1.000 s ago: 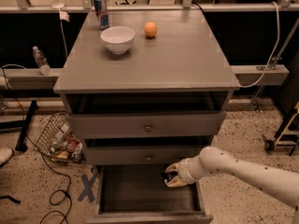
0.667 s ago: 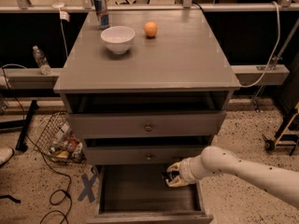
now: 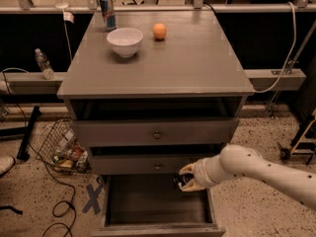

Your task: Pick rxbar chocolate from bottom drawer and place on counter

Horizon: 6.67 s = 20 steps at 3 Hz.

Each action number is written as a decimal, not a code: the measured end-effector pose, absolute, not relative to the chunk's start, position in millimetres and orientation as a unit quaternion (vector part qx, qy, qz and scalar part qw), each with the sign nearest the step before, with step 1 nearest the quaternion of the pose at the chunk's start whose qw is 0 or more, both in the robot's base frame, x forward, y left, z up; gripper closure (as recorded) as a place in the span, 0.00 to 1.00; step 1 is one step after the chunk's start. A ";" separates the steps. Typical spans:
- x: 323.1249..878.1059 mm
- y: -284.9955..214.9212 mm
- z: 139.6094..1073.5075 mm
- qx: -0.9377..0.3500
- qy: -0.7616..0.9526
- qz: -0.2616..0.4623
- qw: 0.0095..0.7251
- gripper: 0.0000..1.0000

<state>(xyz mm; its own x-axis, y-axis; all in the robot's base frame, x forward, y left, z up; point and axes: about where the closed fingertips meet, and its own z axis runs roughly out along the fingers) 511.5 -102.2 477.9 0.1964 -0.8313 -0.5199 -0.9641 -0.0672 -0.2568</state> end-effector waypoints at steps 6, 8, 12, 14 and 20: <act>541.9 -109.0 703.4 -0.763 0.584 0.034 0.276 1.00; 559.0 -127.4 779.0 -0.754 0.589 -0.015 0.291 1.00; 579.8 -137.1 852.7 -0.750 0.583 -0.035 0.310 1.00; 630.6 -141.4 897.3 -0.744 0.606 -0.040 0.279 1.00; 700.7 -127.1 844.3 -0.699 0.665 0.033 0.261 0.35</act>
Offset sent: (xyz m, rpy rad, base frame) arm 0.0040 0.0014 0.0367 0.0078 -0.0169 0.0158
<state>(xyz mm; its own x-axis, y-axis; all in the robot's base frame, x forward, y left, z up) 700.7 -127.1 844.3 0.1126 -0.9125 -0.3932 -0.9466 0.0217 -0.3216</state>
